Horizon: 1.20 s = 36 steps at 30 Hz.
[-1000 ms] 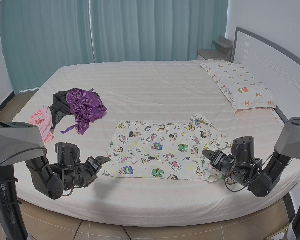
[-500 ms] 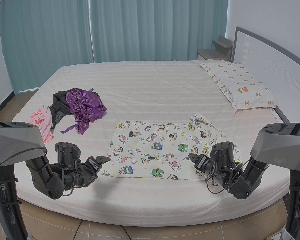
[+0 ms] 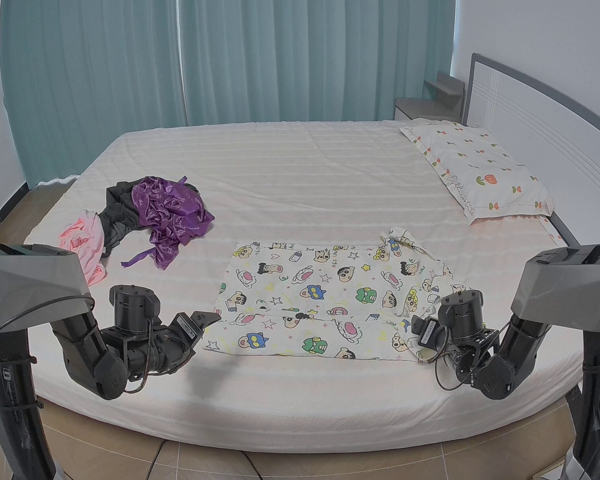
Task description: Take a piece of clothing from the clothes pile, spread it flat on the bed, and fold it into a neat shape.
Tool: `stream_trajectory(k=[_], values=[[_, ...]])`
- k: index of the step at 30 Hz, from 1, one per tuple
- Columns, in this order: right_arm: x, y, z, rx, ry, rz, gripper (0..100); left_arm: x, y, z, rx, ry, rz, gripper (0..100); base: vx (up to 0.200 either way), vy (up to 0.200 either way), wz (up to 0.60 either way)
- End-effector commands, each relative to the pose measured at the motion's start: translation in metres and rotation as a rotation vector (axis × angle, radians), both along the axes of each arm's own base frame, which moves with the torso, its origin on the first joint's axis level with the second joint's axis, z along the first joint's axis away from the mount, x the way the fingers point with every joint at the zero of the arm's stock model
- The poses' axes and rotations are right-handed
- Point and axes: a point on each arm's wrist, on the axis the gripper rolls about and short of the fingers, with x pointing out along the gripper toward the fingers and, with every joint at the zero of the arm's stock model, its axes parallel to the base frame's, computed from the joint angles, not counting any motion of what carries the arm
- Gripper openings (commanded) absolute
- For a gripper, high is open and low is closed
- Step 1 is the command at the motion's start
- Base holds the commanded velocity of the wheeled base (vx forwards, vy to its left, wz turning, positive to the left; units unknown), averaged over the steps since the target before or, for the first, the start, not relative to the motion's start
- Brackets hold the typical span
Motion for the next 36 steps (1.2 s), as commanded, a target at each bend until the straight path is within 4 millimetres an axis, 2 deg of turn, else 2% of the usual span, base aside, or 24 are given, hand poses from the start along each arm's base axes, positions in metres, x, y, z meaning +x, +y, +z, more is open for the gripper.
stream_trajectory(k=[1, 4, 9, 15, 18, 23, 25, 27, 28, 30, 32, 34, 36], values=[[-0.005, -0.015, -0.003, -0.042, 0.045, -0.029, 100, -0.002, 0.0, -0.002, -0.001, -0.004, 0.0, 100, 0.0, 0.0, 0.0], [-0.009, -0.027, -0.014, -0.098, 0.132, -0.037, 100, -0.003, 0.001, -0.003, -0.003, -0.011, 0.0, 100, 0.0, 0.0, 0.0], [-0.012, -0.029, -0.012, -0.108, 0.149, -0.032, 100, -0.003, 0.001, -0.003, -0.004, -0.016, 0.0, 100, 0.0, 0.0, 0.0], [-0.021, -0.029, 0.016, -0.08, 0.091, 0.0, 100, -0.003, 0.001, -0.003, -0.004, -0.016, 0.0, 100, 0.0, 0.0, 0.0], [-0.032, -0.021, 0.029, -0.045, 0.075, 0.072, 100, -0.003, 0.001, -0.003, -0.004, -0.016, 0.0, 100, 0.0, 0.0, 0.0], [-0.048, -0.005, 0.035, 0.049, 0.086, 0.204, 100, -0.003, 0.001, -0.003, -0.004, -0.016, 0.0, 100, 0.0, 0.0, 0.0], [-0.048, -0.005, 0.035, 0.049, 0.086, 0.204, 100, -0.003, 0.001, -0.003, -0.004, -0.016, 0.0, 100, 0.0, 0.0, 0.0], [-0.049, 0.0, 0.043, 0.187, 0.077, 0.237, 100, -0.003, 0.001, -0.003, -0.004, -0.016, 0.0, 100, 0.0, 0.0, 0.0], [-0.049, 0.0, 0.042, 0.192, 0.08, 0.24, 100, -0.003, 0.001, -0.003, -0.004, -0.016, 0.0, 100, 0.0, 0.0, 0.0], [-0.049, 0.011, 0.042, 0.321, 0.098, 0.309, 100, -0.003, 0.0, -0.003, -0.004, -0.016, -0.001, 100, 0.0, 0.0, 0.0], [-0.043, 0.019, 0.039, 0.402, 0.1, 0.336, 100, -0.003, 0.0, -0.003, -0.004, -0.016, -0.001, 100, 0.0, 0.0, 0.0], [-0.038, 0.021, 0.035, 0.41, 0.098, 0.339, 100, -0.003, 0.0, -0.003, -0.004, -0.017, -0.001, 100, 0.0, 0.0, 0.0], [-0.022, 0.03, 0.025, 0.412, 0.096, 0.341, 100, -0.002, 0.001, -0.002, -0.006, -0.018, 0.001, 100, 0.0, 0.0, 0.0]])
